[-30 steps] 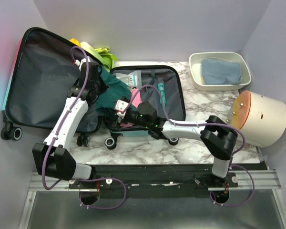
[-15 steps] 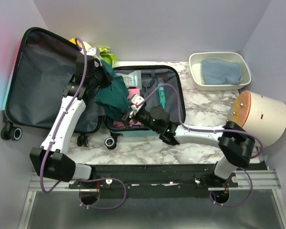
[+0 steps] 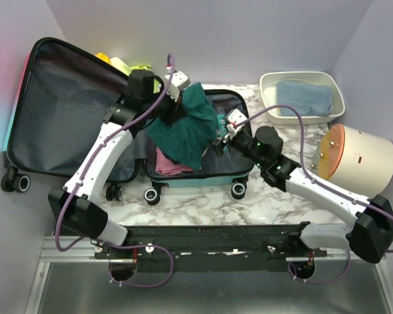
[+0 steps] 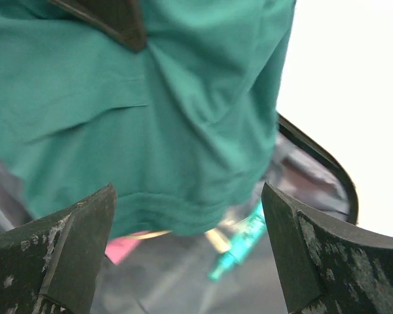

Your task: Open, take out, and arrange the luggage

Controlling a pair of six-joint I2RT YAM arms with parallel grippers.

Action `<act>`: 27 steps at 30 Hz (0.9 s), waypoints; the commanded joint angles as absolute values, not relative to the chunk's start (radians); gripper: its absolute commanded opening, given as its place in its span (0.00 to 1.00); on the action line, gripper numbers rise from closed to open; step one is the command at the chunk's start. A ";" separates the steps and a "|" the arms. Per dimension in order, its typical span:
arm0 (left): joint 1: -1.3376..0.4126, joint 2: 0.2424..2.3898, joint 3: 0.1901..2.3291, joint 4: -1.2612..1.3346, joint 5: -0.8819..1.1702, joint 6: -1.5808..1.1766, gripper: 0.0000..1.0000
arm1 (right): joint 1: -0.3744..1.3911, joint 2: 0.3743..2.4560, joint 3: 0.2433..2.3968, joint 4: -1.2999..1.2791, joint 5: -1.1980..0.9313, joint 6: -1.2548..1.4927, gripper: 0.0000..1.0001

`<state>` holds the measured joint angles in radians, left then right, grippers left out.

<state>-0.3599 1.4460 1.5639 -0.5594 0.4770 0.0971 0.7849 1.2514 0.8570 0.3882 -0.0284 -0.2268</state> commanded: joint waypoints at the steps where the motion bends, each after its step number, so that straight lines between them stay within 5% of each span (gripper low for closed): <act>1: -0.399 1.514 1.640 -0.705 0.646 0.423 0.00 | 0.738 1.175 0.861 0.181 -0.173 -0.498 1.00; 12: -0.528 1.678 1.801 -1.026 0.630 0.778 0.00 | 0.565 1.218 1.074 -0.165 -0.558 -0.807 1.00; 27: -0.541 1.543 1.692 -0.913 0.667 0.825 0.00 | 0.471 1.509 1.466 -0.623 -1.002 -0.942 1.00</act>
<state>-0.5339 1.5650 1.6730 -0.9619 0.6239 0.8120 0.4698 1.4616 1.4185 -0.4473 -0.8623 -0.8948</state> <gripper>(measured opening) 0.066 0.998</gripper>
